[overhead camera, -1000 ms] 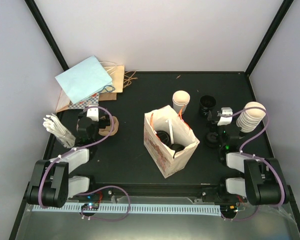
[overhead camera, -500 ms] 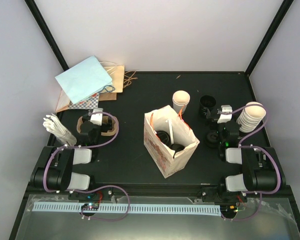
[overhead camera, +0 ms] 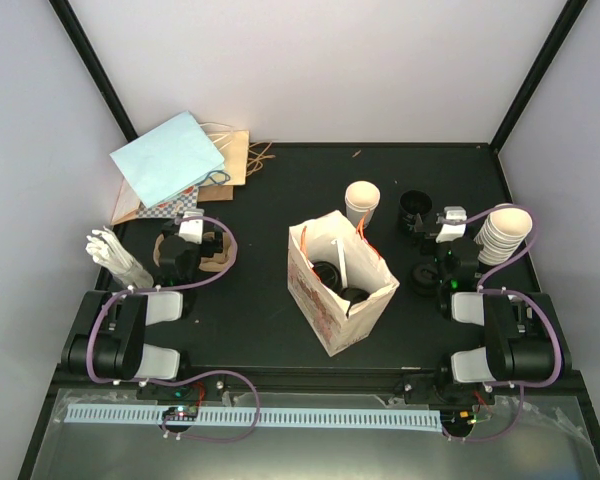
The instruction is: Pack the takeout coffee
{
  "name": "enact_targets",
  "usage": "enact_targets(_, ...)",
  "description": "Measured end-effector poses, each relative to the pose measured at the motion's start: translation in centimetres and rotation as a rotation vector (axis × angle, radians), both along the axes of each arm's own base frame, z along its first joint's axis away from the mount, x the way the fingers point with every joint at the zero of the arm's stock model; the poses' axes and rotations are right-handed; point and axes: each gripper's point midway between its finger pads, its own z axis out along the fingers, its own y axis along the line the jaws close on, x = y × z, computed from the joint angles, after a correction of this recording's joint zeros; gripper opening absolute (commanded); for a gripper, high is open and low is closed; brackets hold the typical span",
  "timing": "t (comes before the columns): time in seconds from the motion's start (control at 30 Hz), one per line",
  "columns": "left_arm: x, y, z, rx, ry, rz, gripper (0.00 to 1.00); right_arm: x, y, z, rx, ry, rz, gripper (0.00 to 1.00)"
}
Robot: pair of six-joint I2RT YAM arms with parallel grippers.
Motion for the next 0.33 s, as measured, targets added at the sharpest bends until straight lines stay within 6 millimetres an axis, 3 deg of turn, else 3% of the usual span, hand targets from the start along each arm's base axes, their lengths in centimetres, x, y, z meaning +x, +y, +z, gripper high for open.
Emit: enact_targets(0.33,-0.02,0.02,-0.15,-0.001,0.006,0.001,0.99,0.03,-0.02,0.02,0.001,0.000,-0.001,1.00)
